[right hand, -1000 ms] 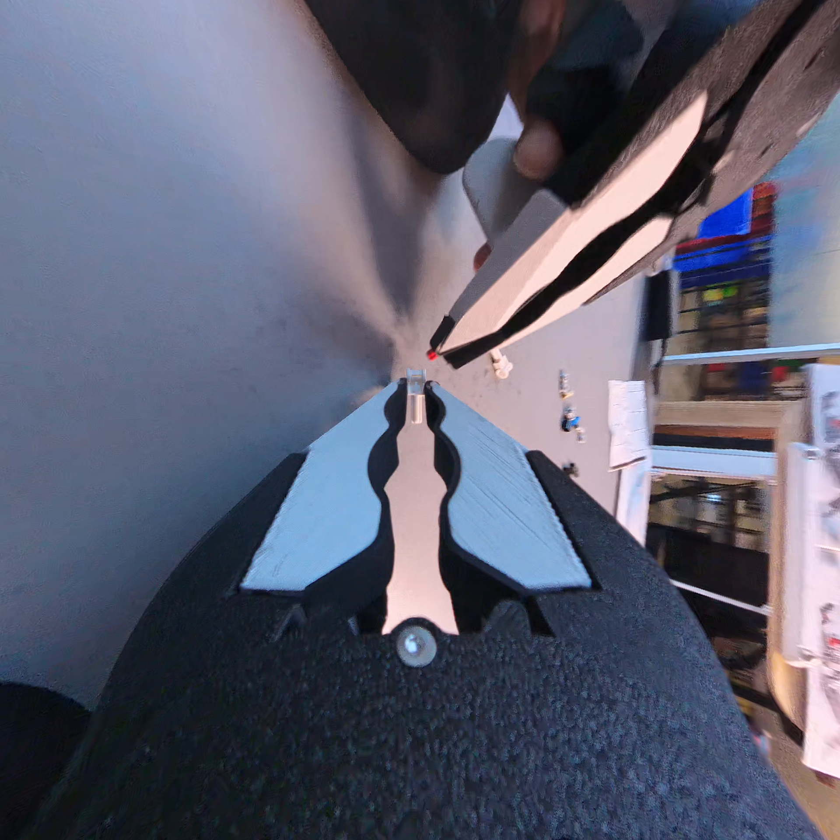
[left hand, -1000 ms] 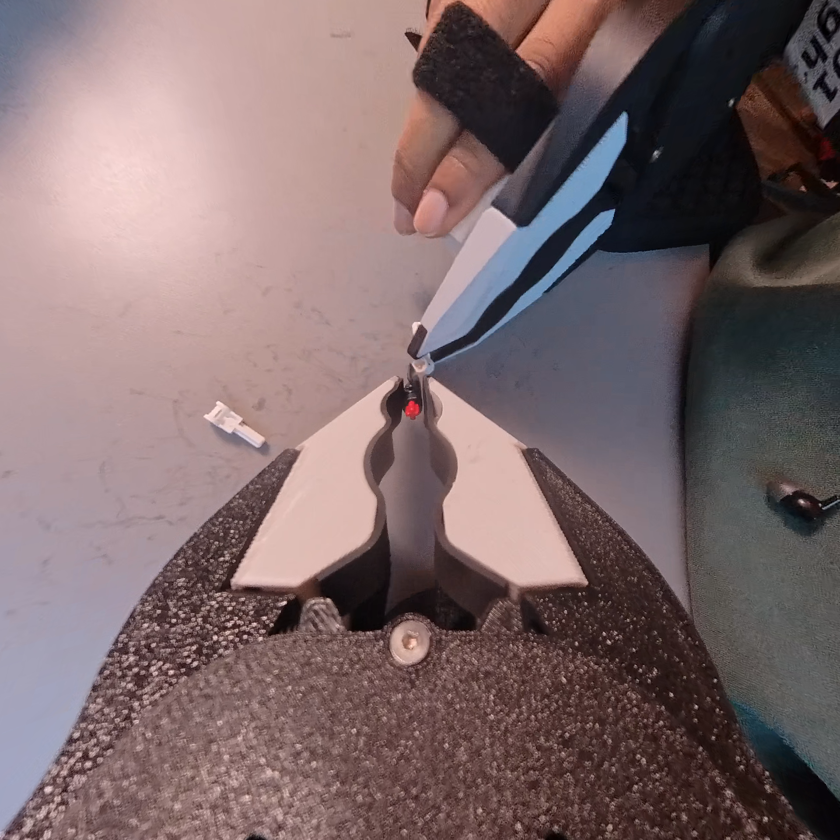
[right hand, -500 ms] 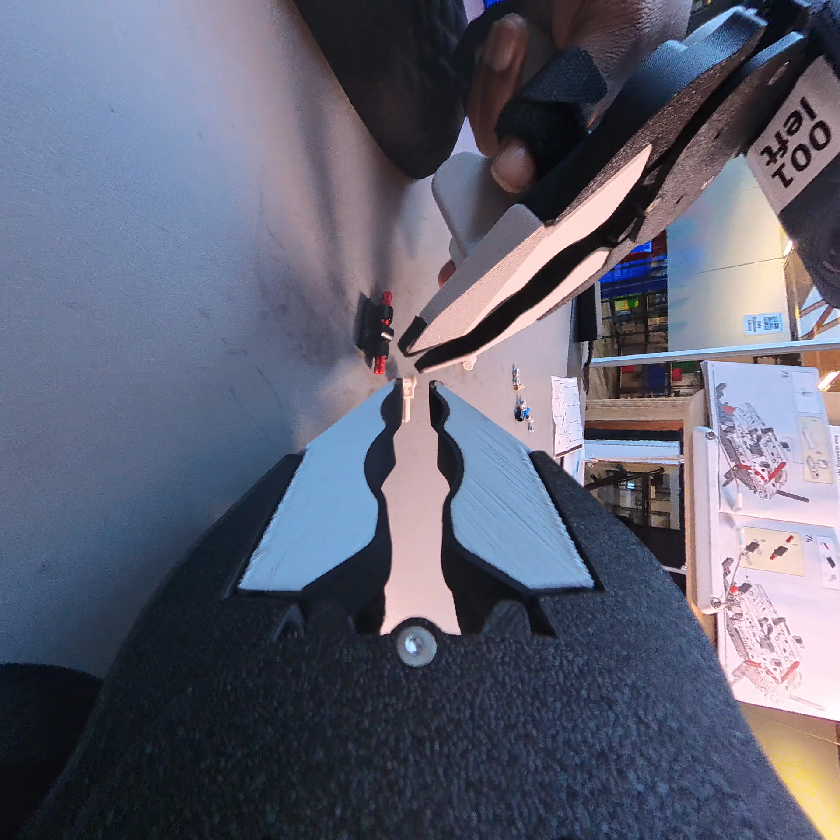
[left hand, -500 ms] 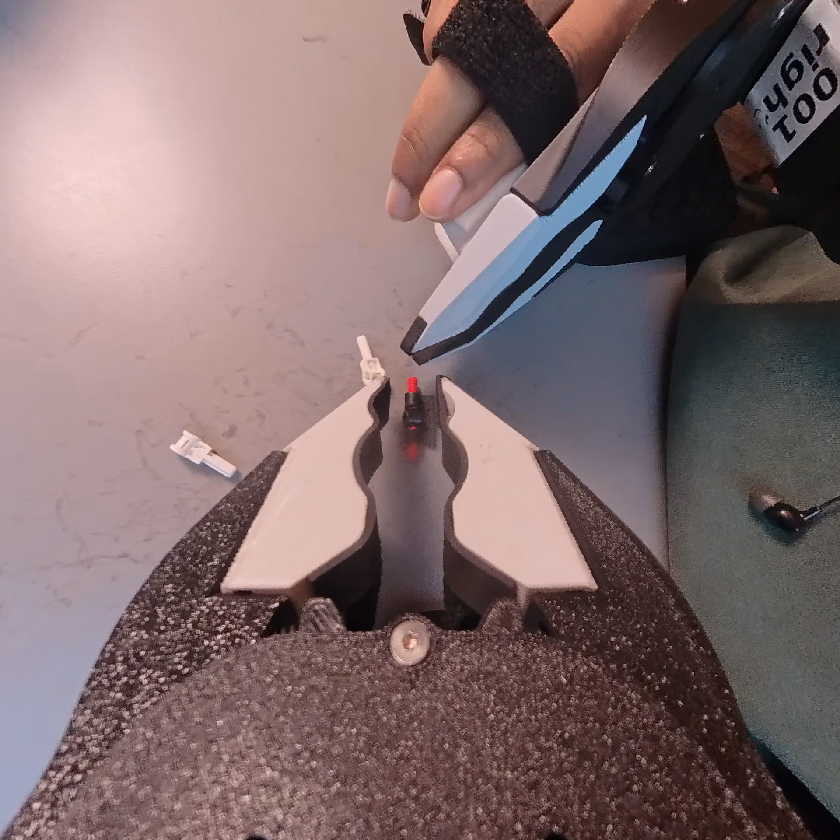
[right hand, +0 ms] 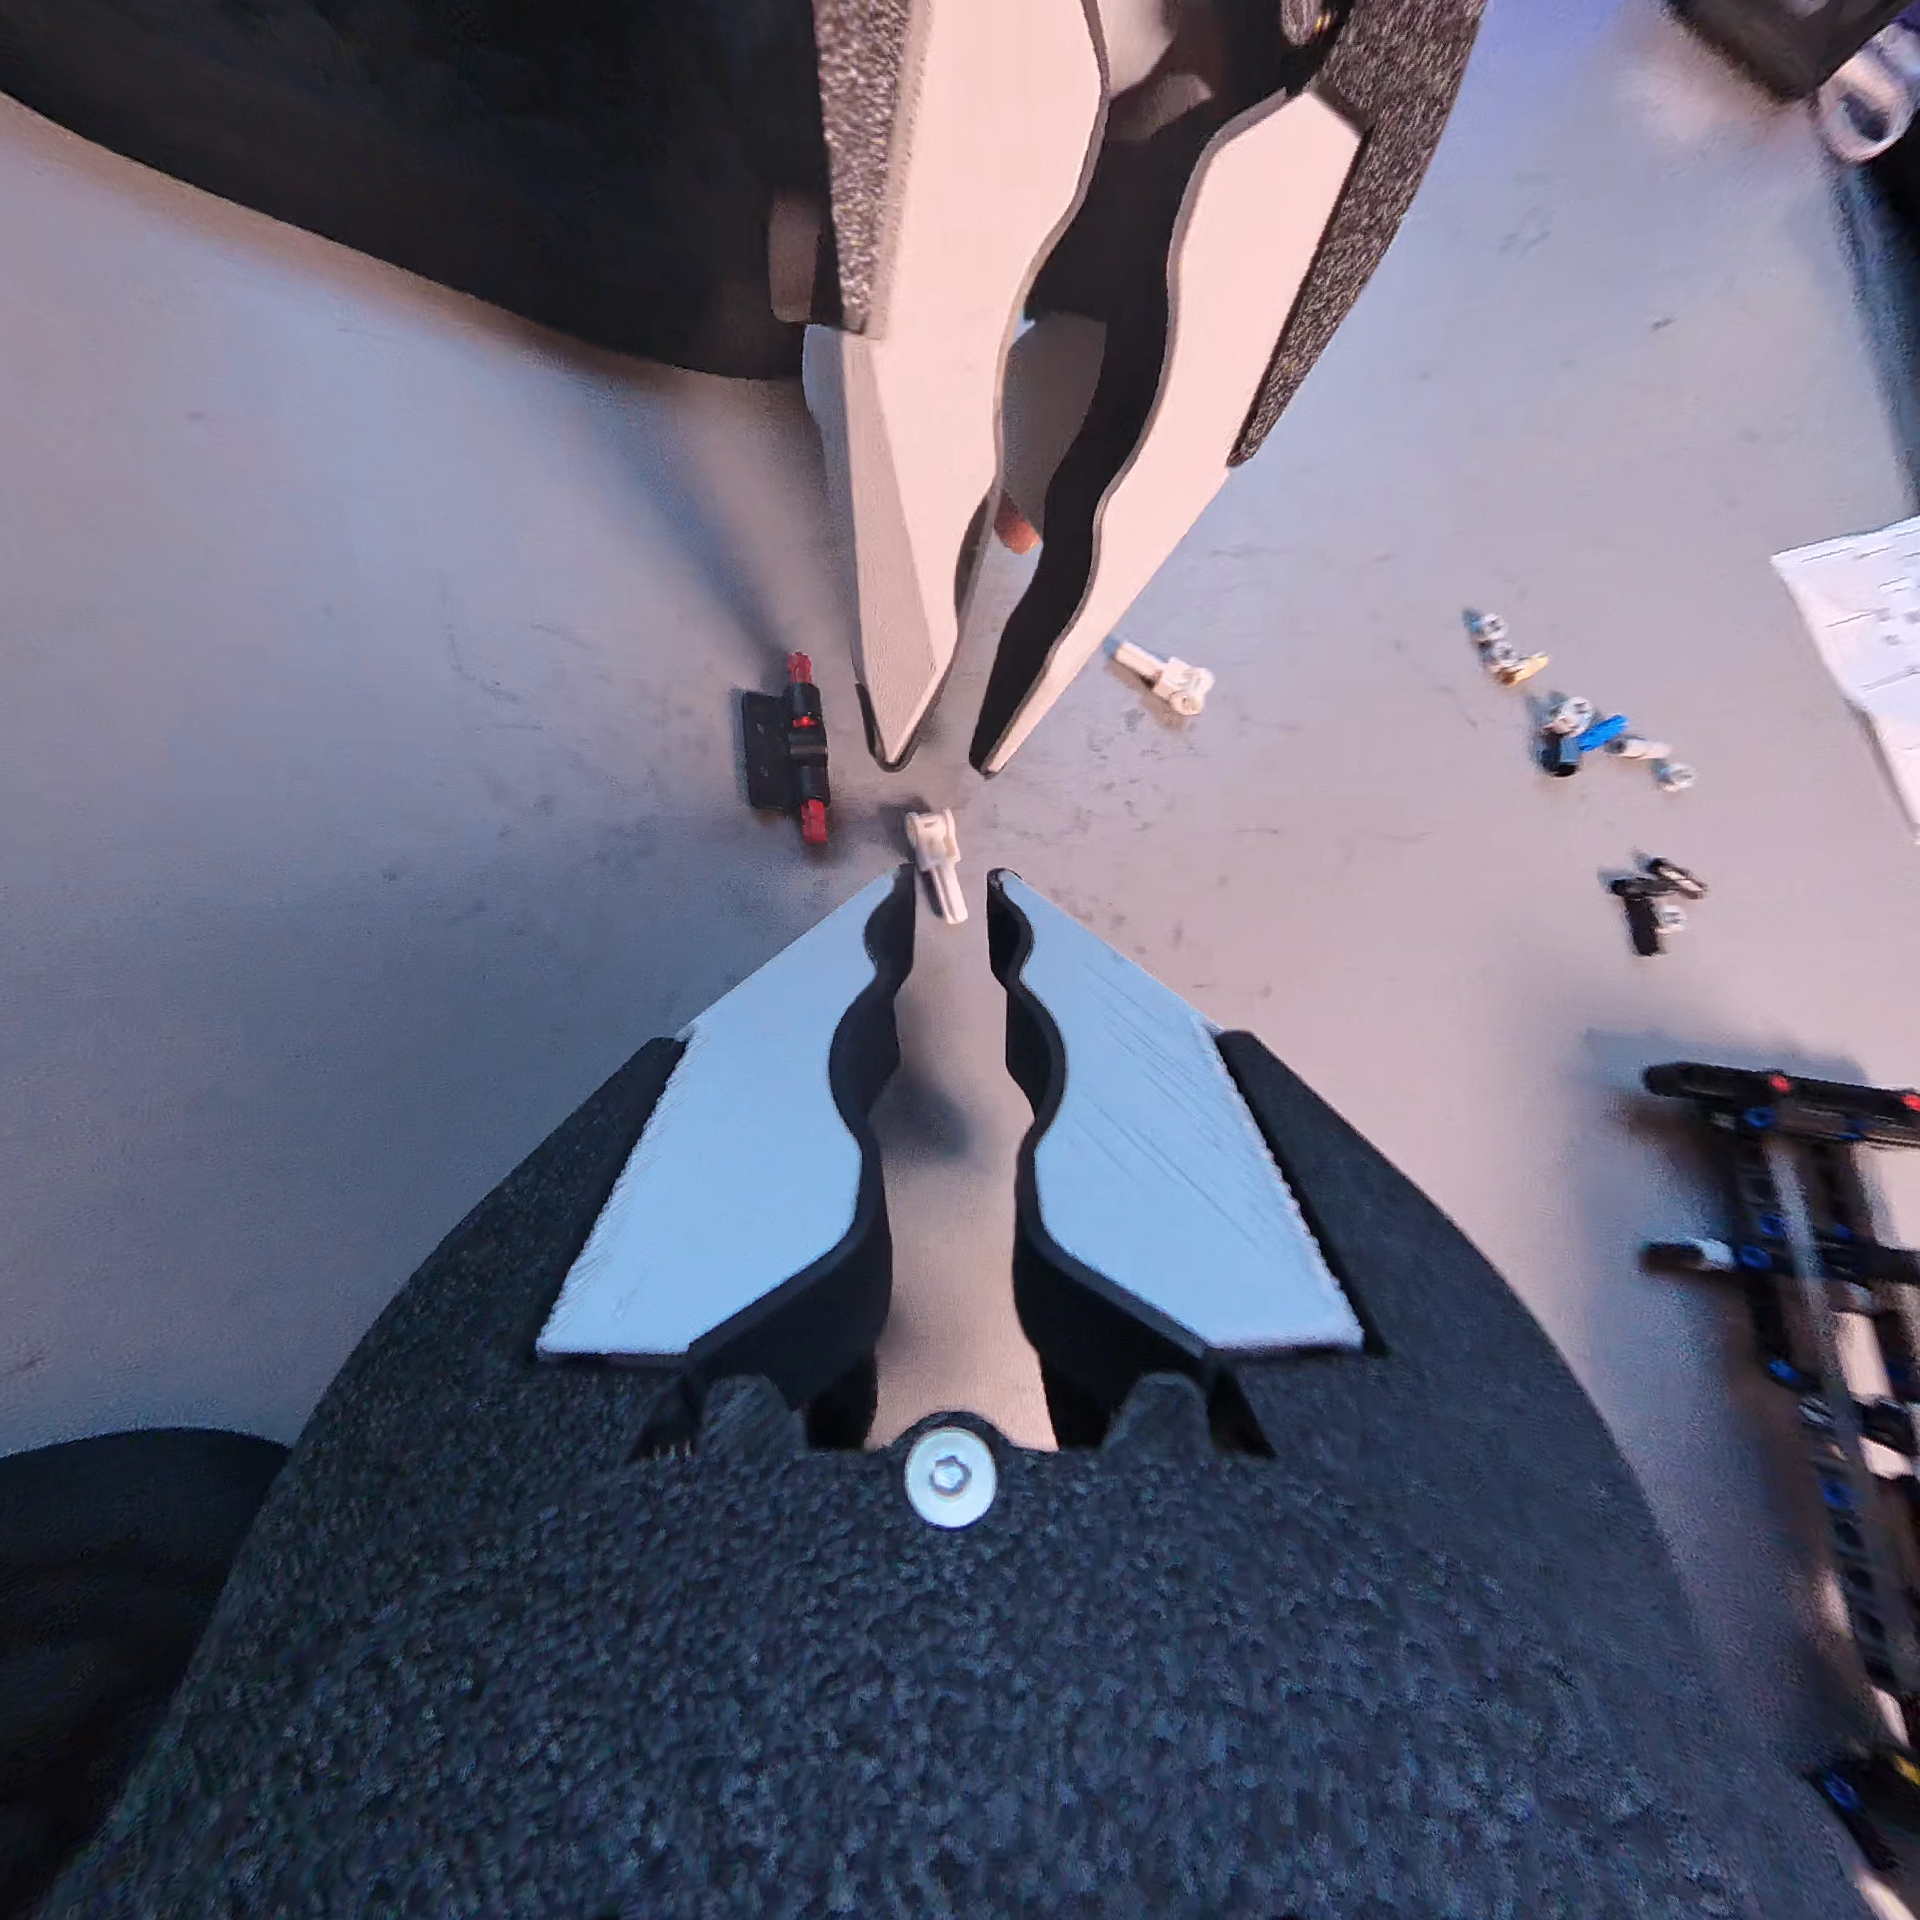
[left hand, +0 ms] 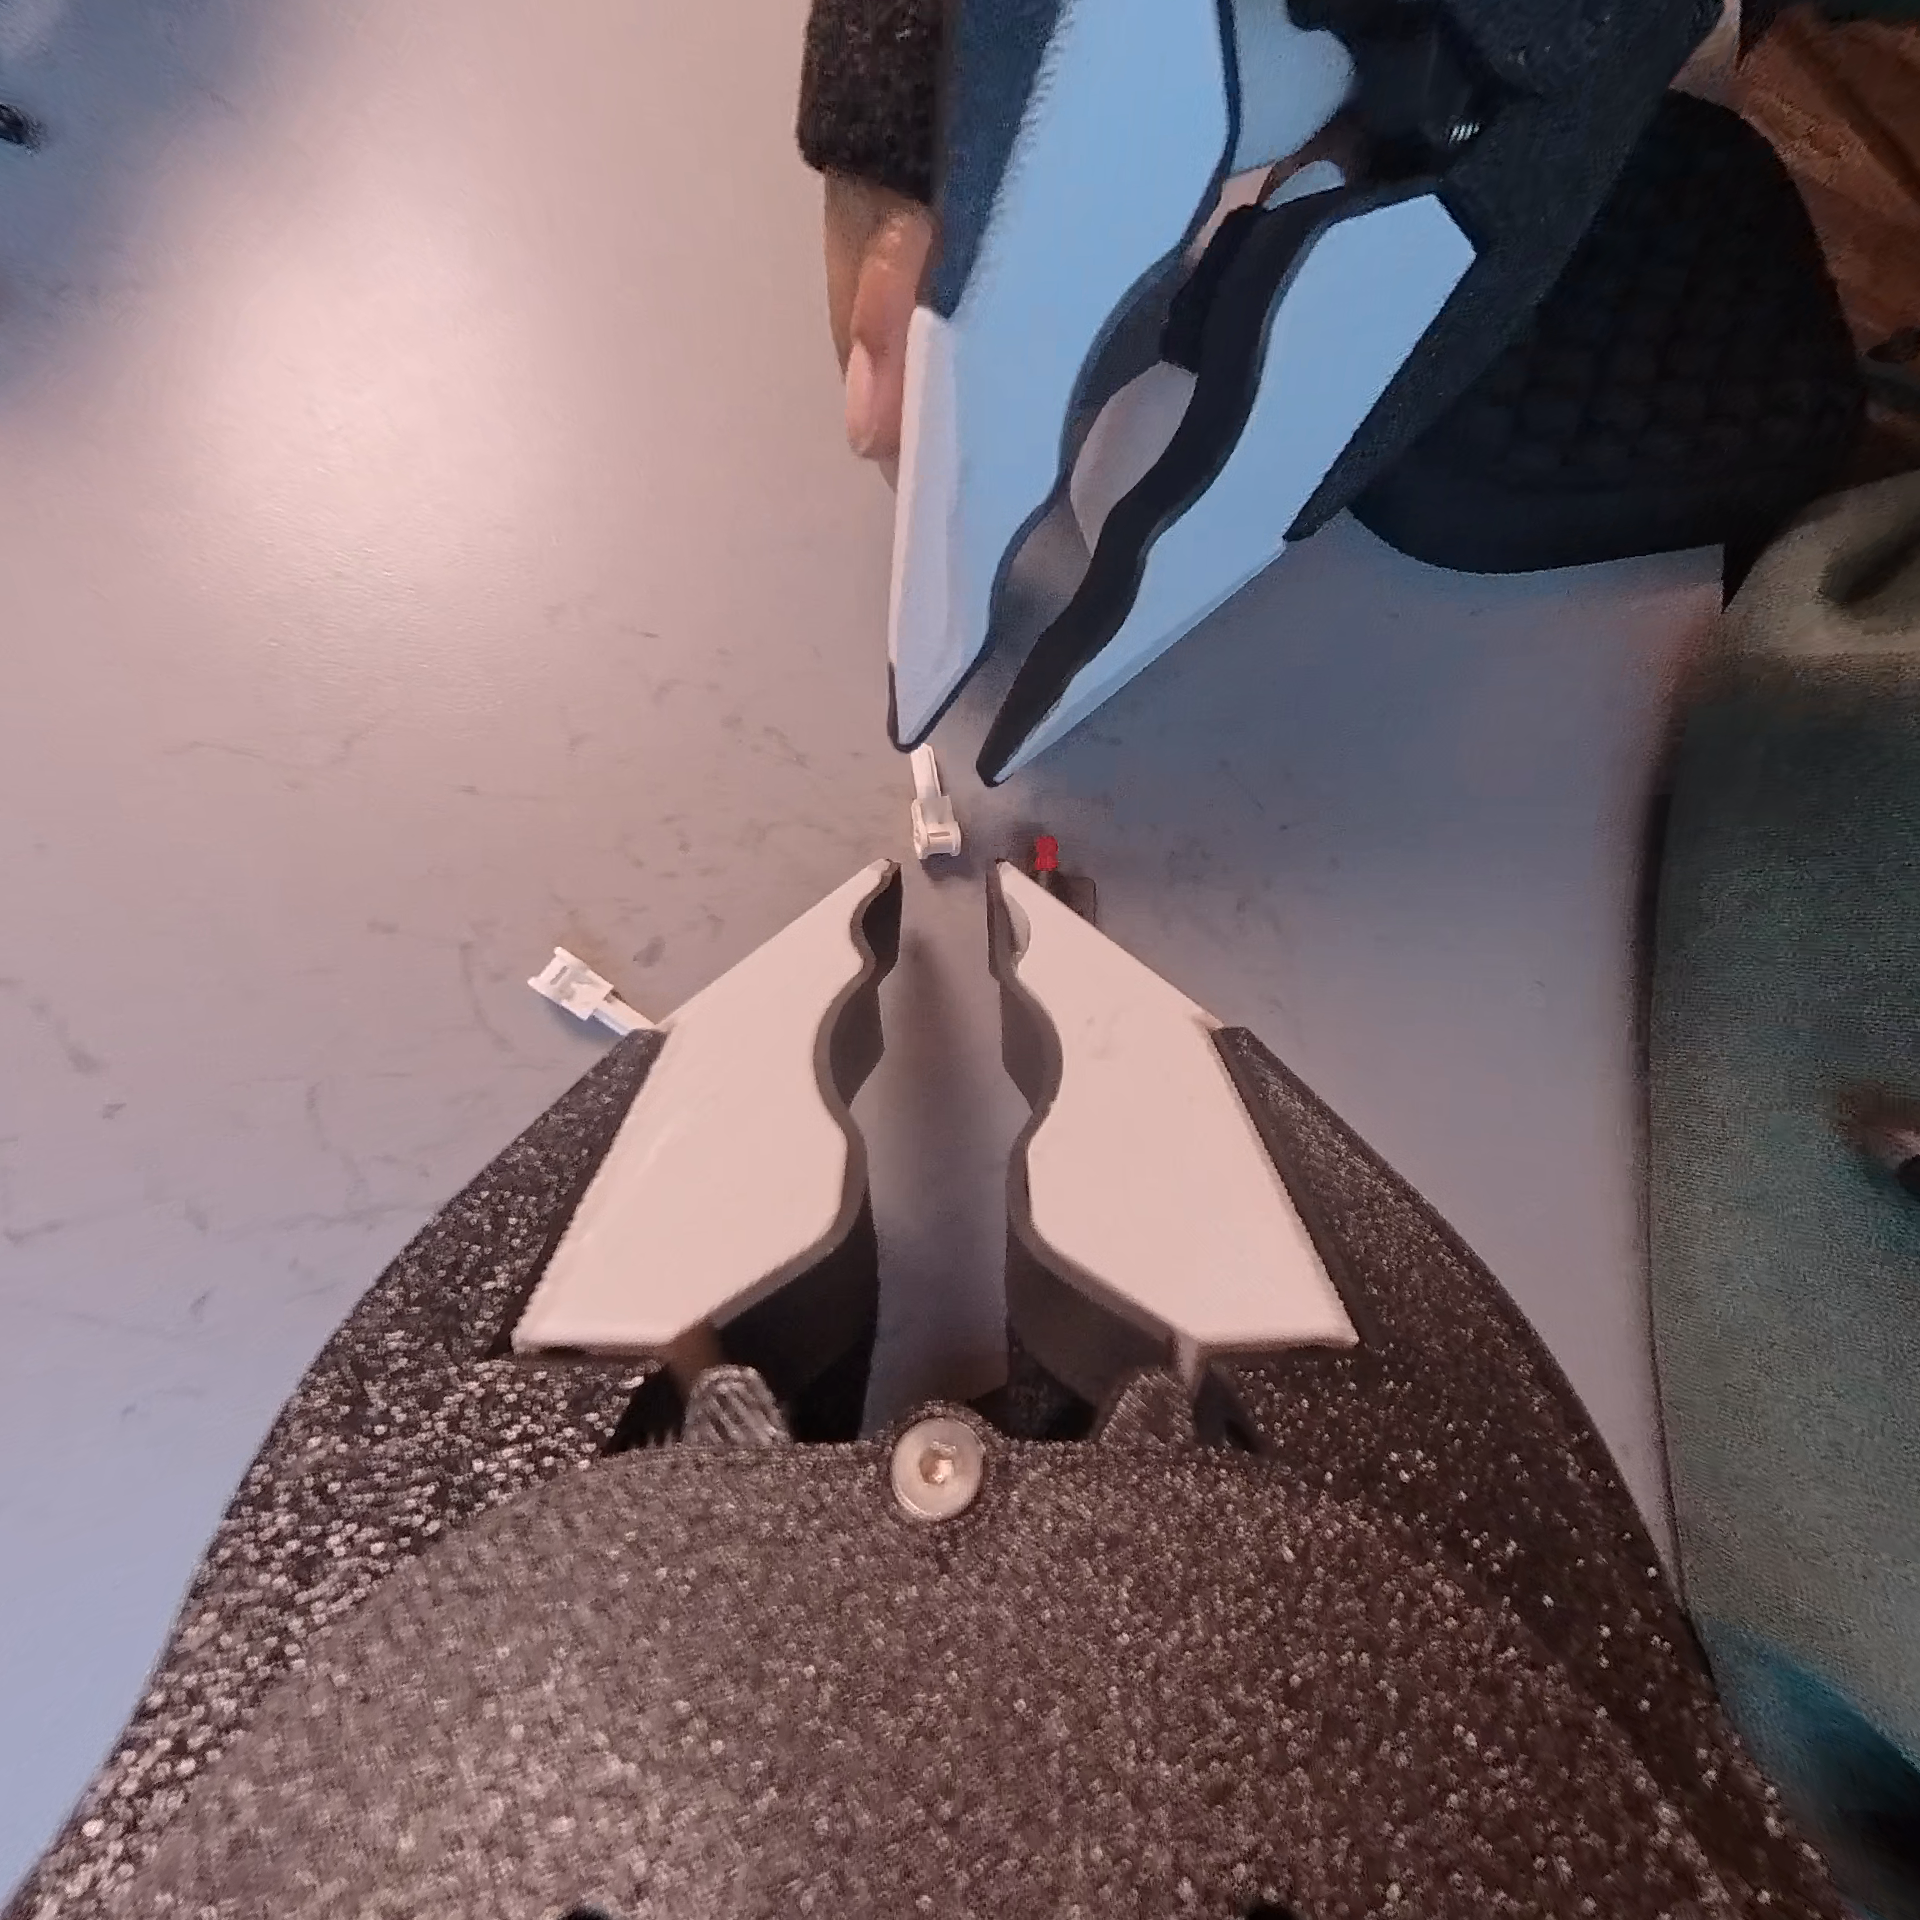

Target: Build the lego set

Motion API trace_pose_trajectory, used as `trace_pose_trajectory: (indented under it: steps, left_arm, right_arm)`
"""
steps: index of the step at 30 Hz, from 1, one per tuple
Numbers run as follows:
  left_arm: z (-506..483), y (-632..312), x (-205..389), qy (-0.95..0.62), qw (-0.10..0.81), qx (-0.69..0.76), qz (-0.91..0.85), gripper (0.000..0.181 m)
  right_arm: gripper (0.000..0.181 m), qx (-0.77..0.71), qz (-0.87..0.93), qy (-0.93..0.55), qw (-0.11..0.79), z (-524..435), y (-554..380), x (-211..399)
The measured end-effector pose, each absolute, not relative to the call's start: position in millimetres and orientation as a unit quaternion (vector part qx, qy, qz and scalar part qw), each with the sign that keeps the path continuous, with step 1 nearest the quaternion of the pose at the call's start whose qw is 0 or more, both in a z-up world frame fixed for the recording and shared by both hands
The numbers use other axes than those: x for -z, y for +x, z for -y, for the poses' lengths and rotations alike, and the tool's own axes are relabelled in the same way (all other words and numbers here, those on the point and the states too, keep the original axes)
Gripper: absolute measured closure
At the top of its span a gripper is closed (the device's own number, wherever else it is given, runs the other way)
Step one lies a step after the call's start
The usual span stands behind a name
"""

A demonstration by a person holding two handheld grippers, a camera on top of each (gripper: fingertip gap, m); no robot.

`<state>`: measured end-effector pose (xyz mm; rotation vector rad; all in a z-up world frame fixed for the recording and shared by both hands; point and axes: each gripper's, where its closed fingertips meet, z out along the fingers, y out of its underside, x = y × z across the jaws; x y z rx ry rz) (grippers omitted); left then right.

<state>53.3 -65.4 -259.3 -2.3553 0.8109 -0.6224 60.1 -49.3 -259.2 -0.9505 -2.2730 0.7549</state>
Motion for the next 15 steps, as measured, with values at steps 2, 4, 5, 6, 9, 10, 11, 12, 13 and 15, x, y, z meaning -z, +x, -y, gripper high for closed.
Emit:
trace_pose_trajectory:
  steps: [2, 4, 5, 6, 9, 10, 11, 12, 13, 15]
  left_arm:
    - [65.6, 53.3, 261.2, -0.881, 0.28, 0.234, -0.302, 0.167]
    - [66.1, 53.4, 261.6, -0.88, 0.279, 0.242, -0.299, 0.167]
    - [66.4, 53.5, 261.4, -0.88, 0.279, 0.247, -0.295, 0.166]
    - [66.7, 53.6, 260.5, -0.879, 0.28, 0.254, -0.292, 0.166]
    - [64.6, 52.3, 252.3, -0.872, 0.293, 0.279, -0.275, 0.164]
    - [63.7, 51.7, 248.1, -0.869, 0.298, 0.292, -0.266, 0.162]
    - [63.1, 51.2, 243.3, -0.864, 0.304, 0.307, -0.257, 0.162]
    - [63.2, 51.6, 237.7, -0.857, 0.31, 0.327, -0.25, 0.161]
    - [63.7, 53.1, 231.3, -0.848, 0.314, 0.348, -0.245, 0.161]
    - [63.6, 56.0, 220.5, -0.834, 0.322, 0.381, -0.236, 0.163]
  right_arm:
    - [0.168, -0.29, 0.851, -0.366, 0.241, 50.3, 56.7, 264.5]
    - [0.169, -0.292, 0.856, -0.371, 0.211, 51.8, 55.4, 269.0]
    - [0.173, -0.294, 0.857, -0.371, 0.204, 52.7, 54.7, 268.5]
    - [0.176, -0.287, 0.861, -0.366, 0.206, 52.3, 54.3, 269.3]
    - [0.176, -0.278, 0.867, -0.319, 0.265, 54.8, 51.3, 263.2]
    - [0.176, -0.281, 0.862, -0.299, 0.298, 57.3, 49.7, 257.0]
    - [0.176, -0.284, 0.853, -0.275, 0.34, 59.6, 47.8, 248.3]
    - [0.176, -0.278, 0.846, -0.252, 0.379, 60.5, 47.3, 240.6]
    - [0.176, -0.259, 0.842, -0.232, 0.412, 59.3, 47.4, 235.9]
    - [0.176, -0.219, 0.833, -0.184, 0.474, 58.1, 48.2, 226.1]
